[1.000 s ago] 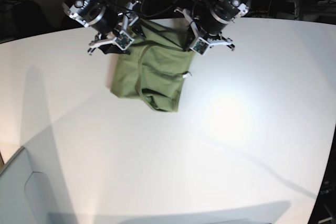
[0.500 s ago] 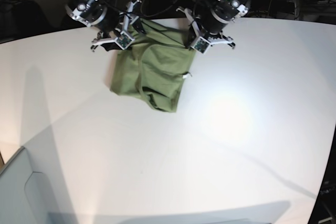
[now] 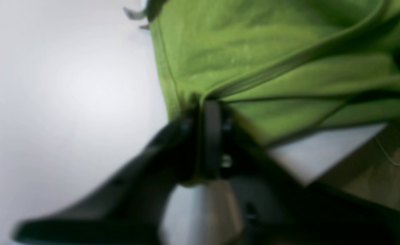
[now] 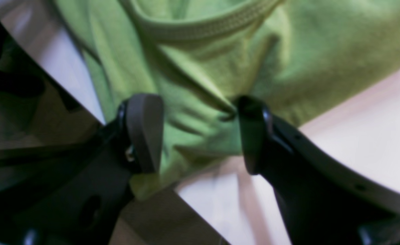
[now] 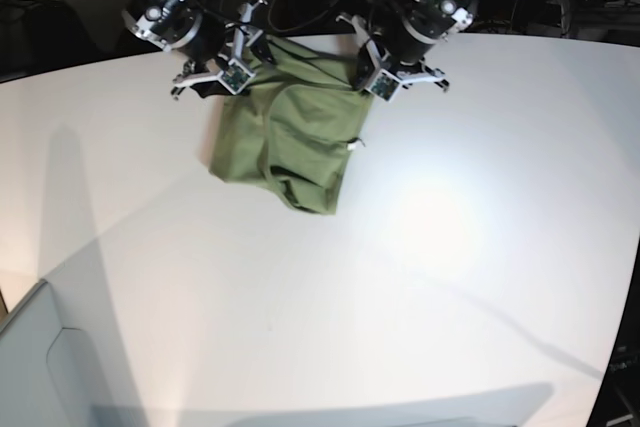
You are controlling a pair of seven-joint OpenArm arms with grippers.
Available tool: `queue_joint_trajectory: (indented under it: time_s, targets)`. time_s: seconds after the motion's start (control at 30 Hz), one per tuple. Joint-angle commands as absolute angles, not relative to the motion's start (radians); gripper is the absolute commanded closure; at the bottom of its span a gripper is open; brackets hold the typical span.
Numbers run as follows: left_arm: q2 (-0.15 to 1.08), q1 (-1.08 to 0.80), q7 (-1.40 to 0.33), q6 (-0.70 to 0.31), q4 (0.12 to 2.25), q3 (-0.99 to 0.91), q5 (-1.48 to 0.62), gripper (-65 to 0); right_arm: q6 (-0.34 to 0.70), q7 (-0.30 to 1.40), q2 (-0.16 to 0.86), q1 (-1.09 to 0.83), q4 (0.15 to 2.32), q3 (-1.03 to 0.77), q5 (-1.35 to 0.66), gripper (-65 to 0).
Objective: Fold the T-shirt properly
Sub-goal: 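Hold the bundle edge with both grippers and fold it over the bundle, then open both grippers and lift them off the bundle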
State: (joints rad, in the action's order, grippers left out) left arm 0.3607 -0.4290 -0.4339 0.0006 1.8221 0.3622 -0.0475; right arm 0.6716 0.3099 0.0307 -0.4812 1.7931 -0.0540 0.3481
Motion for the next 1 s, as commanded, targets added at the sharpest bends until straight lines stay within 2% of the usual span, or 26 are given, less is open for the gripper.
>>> queue_joint_trajectory:
  time_s: [0.0,0.1,0.17,0.3,0.6,0.77,0.97]
  targets:
    - [0.363,-0.435,-0.42,0.007,1.859,0.36,-0.047,-16.3,0.665,0.295,0.035,-0.483,1.814,-0.056,0.344,-34.2]
    - [0.363,-0.453,-0.42,0.007,1.919,0.335,-0.044,-25.9,0.665,0.295,0.036,-0.481,1.817,-0.058,0.344,-34.2]
    - [0.357,-0.467,-0.42,0.004,1.956,0.303,-0.048,-29.9,0.665,0.295,0.036,-0.466,1.81,-0.073,0.344,-34.3]
    - [0.355,-0.476,-0.42,0.002,2.014,0.259,-0.048,-34.3,0.665,0.295,0.039,-0.443,1.79,-0.108,0.346,-34.3]
    - [0.346,-0.453,-0.418,0.002,2.023,0.185,-0.05,-35.2,0.665,0.297,0.134,-0.384,1.773,-0.148,0.346,-34.3]
    - [0.271,-0.367,-0.418,0.004,1.972,0.151,-0.05,-35.3,0.67,0.295,0.136,-0.363,1.813,-0.263,0.346,-34.3]
    - [0.157,-0.259,-0.418,0.002,1.9,0.12,-0.05,-35.4,0.67,0.297,0.134,-0.366,1.957,-0.292,0.346,-34.3]
